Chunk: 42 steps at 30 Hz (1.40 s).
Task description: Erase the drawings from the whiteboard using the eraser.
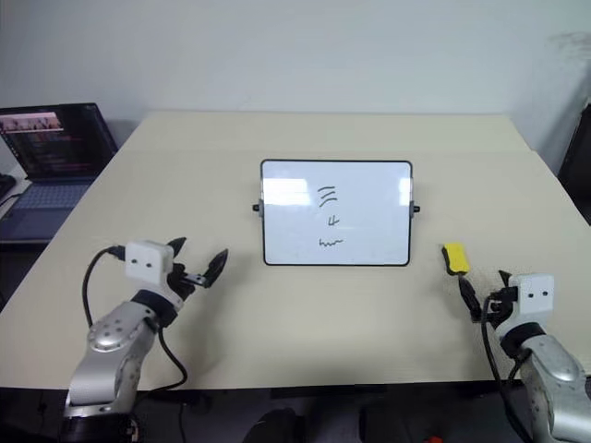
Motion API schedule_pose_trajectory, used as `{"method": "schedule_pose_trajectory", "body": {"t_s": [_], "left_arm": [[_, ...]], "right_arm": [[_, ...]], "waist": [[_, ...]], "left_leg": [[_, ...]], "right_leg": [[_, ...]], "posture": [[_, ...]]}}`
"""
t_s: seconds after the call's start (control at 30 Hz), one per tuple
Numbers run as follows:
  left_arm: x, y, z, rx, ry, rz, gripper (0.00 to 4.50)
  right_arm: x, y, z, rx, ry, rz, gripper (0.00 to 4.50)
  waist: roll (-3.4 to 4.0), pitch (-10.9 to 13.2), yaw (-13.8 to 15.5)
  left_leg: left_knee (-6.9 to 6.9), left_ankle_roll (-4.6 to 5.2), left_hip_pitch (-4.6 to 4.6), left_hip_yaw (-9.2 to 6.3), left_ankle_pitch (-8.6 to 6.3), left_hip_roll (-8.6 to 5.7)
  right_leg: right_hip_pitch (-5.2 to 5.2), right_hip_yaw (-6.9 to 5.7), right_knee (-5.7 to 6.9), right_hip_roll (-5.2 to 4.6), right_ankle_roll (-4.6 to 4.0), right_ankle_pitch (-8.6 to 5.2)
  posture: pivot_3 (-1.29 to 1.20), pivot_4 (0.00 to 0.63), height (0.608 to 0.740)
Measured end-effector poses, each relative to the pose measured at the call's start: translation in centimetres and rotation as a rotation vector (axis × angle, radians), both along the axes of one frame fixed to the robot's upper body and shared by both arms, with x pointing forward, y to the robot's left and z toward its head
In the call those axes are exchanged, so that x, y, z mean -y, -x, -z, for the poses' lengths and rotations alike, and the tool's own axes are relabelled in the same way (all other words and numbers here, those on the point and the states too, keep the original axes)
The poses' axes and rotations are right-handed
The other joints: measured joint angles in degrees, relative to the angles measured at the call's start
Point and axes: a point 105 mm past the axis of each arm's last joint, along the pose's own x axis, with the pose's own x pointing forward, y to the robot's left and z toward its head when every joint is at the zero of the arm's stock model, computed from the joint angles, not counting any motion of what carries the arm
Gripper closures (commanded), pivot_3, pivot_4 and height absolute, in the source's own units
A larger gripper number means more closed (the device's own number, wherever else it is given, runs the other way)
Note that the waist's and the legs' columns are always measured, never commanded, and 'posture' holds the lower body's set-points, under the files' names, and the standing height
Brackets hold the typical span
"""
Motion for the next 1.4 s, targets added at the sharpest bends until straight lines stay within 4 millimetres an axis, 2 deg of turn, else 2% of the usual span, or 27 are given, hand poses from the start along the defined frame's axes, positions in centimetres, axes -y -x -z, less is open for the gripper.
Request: {"method": "schedule_pose_trajectory", "body": {"t_s": [0.23,0.4,0.5,0.63,0.77,0.87,0.97,1.0,1.07,1.2,1.4], "left_arm": [[-0.3,0.2,1.7,-0.043,0.013,-0.053,0.00],[0.0,0.4,1.5,-0.061,-0.027,0.041,0.00],[-0.9,0.4,-0.1,-0.048,-0.024,0.099,0.00],[-1.4,0.3,-2.5,-0.033,-0.030,0.197,0.00],[-0.4,1.1,-4.0,-0.114,-0.026,0.393,0.00],[1.5,1.8,-7.4,-0.125,-0.089,0.580,0.00],[3.9,2.2,-10.7,-0.073,-0.201,0.738,0.00],[4.7,2.3,-11.1,-0.062,-0.222,0.781,0.00],[5.6,2.3,-10.7,-0.084,-0.235,0.834,0.00],[7.1,1.0,-9.6,-0.103,-0.212,0.886,0.00],[6.5,-0.5,-9.2,-0.089,-0.234,0.867,0.00]], "right_arm": [[1.2,-0.1,0.4,-0.054,0.096,0.065,0.02],[0.2,0.0,-0.8,-0.017,0.108,0.031,0.02],[-1.0,0.0,-1.4,0.016,0.069,0.001,0.02],[-2.8,-0.5,-0.9,0.015,-0.013,-0.011,0.02],[-6.4,0.0,-1.8,-0.016,-0.048,-0.145,0.02],[-7.5,0.3,-3.3,-0.012,-0.057,-0.210,0.02],[-7.1,-1.1,-4.5,-0.014,-0.007,-0.217,0.02],[-6.5,-1.7,-4.8,-0.014,0.010,-0.196,0.02],[-5.3,-2.6,-4.9,-0.027,0.018,-0.142,0.02],[-3.5,-5.3,-4.8,-0.088,0.011,-0.055,0.02],[-2.8,-7.8,-4.5,-0.151,-0.019,0.001,0.02]], "waist": [[-0.01,0.0,0.3],[0.00,0.0,0.2],[0.00,0.0,0.1],[0.03,0.0,0.1],[0.05,0.1,0.1],[0.01,0.1,0.2],[0.02,0.1,0.2],[0.04,0.1,0.1],[0.05,0.1,0.1],[0.06,0.2,-0.3],[0.06,0.2,-0.2]], "left_leg": [[-0.01,0.01,0.03,-0.03,0.00,-0.01],[-0.01,0.01,0.05,-0.03,0.00,0.01],[-0.01,0.01,0.05,-0.05,-0.01,0.03],[-0.01,0.01,0.04,-0.05,-0.01,0.01],[-0.03,0.02,-0.08,-0.15,-0.01,0.03],[-0.01,0.02,-0.16,-0.22,-0.01,0.00],[0.01,0.03,-0.10,-0.18,-0.01,-0.11],[-0.01,0.04,-0.06,-0.16,-0.01,-0.12],[-0.06,0.04,-0.06,-0.17,-0.01,-0.05],[-0.04,0.04,-0.11,-0.10,-0.01,-0.03],[-0.07,0.06,-0.36,-0.04,-0.02,-0.02]], "right_leg": [[0.05,-0.05,-0.03,0.00,0.00,-0.01],[0.05,-0.05,-0.01,0.01,0.00,-0.01],[0.05,-0.08,-0.01,0.02,-0.01,-0.01],[0.05,-0.07,-0.02,0.01,-0.01,-0.01],[-0.01,-0.15,-0.09,0.01,-0.03,-0.03],[0.01,-0.26,-0.18,0.01,-0.03,-0.02],[0.08,-0.23,-0.19,0.03,0.00,0.00],[0.08,-0.20,-0.18,0.05,0.00,-0.01],[0.05,-0.20,-0.17,0.05,-0.03,-0.03],[-0.03,-0.15,-0.11,0.08,-0.04,-0.03],[-0.32,-0.11,-0.15,0.06,-0.04,-0.04]], "posture": [[0.00,0.150,0.740],[0.00,0.150,0.740],[0.00,0.150,0.740],[0.00,0.150,0.740],[0.00,0.150,0.740],[0.00,0.150,0.740],[0.00,0.150,0.740],[0.00,0.150,0.740],[0.00,0.150,0.740],[0.00,0.150,0.740],[0.00,0.150,0.740]]}}
